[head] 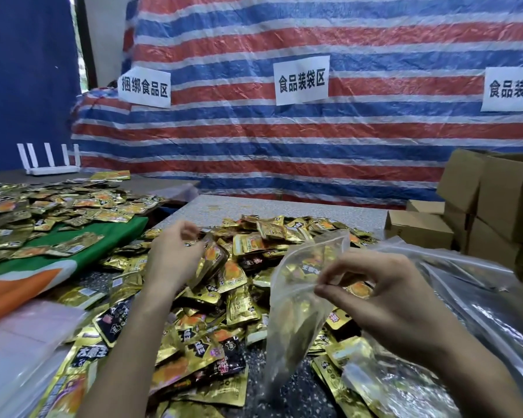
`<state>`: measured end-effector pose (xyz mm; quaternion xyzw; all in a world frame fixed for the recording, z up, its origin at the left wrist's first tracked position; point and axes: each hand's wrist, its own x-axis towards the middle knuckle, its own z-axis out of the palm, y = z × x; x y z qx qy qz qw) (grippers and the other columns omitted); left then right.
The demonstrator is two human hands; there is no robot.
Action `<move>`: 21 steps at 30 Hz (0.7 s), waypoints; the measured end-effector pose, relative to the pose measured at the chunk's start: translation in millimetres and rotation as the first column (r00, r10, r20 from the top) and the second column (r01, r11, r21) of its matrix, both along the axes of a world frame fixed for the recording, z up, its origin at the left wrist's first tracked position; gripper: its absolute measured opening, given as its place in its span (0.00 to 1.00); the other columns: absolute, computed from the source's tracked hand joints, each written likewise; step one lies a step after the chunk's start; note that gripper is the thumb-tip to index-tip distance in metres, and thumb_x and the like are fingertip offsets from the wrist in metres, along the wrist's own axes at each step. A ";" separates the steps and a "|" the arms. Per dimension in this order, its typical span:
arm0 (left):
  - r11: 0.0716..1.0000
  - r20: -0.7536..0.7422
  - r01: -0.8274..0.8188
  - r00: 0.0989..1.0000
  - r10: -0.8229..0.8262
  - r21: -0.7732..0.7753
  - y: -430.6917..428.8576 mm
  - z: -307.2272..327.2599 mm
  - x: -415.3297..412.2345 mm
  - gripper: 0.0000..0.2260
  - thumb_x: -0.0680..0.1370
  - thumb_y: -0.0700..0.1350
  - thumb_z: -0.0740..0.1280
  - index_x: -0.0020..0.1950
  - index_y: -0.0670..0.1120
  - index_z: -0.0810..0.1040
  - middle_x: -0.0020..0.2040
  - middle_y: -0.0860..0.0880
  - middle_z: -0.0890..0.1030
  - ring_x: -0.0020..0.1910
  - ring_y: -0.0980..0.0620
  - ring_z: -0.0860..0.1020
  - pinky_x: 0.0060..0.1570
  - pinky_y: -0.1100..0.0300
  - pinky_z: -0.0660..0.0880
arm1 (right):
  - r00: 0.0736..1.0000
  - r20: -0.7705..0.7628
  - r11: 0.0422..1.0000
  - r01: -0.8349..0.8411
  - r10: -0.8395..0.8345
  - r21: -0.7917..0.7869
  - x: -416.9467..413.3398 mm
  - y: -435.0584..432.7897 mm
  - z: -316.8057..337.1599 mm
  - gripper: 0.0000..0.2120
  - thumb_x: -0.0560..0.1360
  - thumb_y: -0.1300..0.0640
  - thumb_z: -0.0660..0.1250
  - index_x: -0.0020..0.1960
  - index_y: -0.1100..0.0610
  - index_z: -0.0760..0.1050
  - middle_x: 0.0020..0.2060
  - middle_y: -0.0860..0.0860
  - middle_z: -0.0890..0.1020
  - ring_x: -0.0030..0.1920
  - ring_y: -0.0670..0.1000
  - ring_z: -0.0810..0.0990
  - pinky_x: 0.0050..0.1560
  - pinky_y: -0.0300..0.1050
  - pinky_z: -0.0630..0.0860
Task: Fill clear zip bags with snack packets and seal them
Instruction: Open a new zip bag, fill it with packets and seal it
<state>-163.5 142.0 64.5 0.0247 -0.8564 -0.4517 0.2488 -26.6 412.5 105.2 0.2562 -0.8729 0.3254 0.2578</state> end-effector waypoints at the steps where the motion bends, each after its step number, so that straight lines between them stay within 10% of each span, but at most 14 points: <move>1: 0.990 0.109 -0.077 0.990 0.090 -0.118 -11.3 -11.3 -11.0 0.12 0.76 0.40 0.70 0.58 0.50 0.78 0.57 0.48 0.81 0.54 0.47 0.79 0.57 0.47 0.76 | 1.000 0.004 1.000 0.001 -0.001 0.002 -0.3 0.1 -0.1 0.04 0.70 0.60 0.77 0.39 0.53 0.84 0.35 0.43 0.84 0.41 0.43 0.82 0.40 0.32 0.75; 5: 0.902 0.460 -0.076 0.840 0.287 -0.424 -42.0 -47.5 -35.7 0.32 0.72 0.42 0.74 0.73 0.54 0.68 0.73 0.44 0.69 0.75 0.39 0.62 0.73 0.39 0.55 | 1.000 0.028 1.000 -0.007 0.007 0.006 -1.2 2.6 -0.4 0.03 0.71 0.59 0.76 0.41 0.52 0.84 0.36 0.43 0.84 0.42 0.43 0.82 0.42 0.31 0.75; 8: 0.922 0.584 -0.009 0.771 0.253 -0.388 -46.8 -69.4 -40.9 0.38 0.71 0.42 0.74 0.78 0.53 0.62 0.75 0.43 0.66 0.75 0.38 0.62 0.73 0.40 0.58 | 0.999 0.040 1.000 -0.011 0.010 0.022 -2.0 4.0 -0.6 0.03 0.71 0.57 0.75 0.42 0.50 0.83 0.37 0.42 0.84 0.43 0.42 0.82 0.43 0.32 0.76; 21: 1.000 0.269 -0.016 0.963 0.012 0.014 -47.8 -10.2 -20.9 0.06 0.82 0.41 0.58 0.54 0.43 0.74 0.52 0.43 0.79 0.45 0.47 0.75 0.47 0.50 0.72 | 0.999 0.043 0.996 -0.024 0.020 0.081 -4.3 3.9 -4.3 0.03 0.71 0.49 0.72 0.42 0.48 0.83 0.40 0.40 0.83 0.44 0.44 0.82 0.45 0.40 0.77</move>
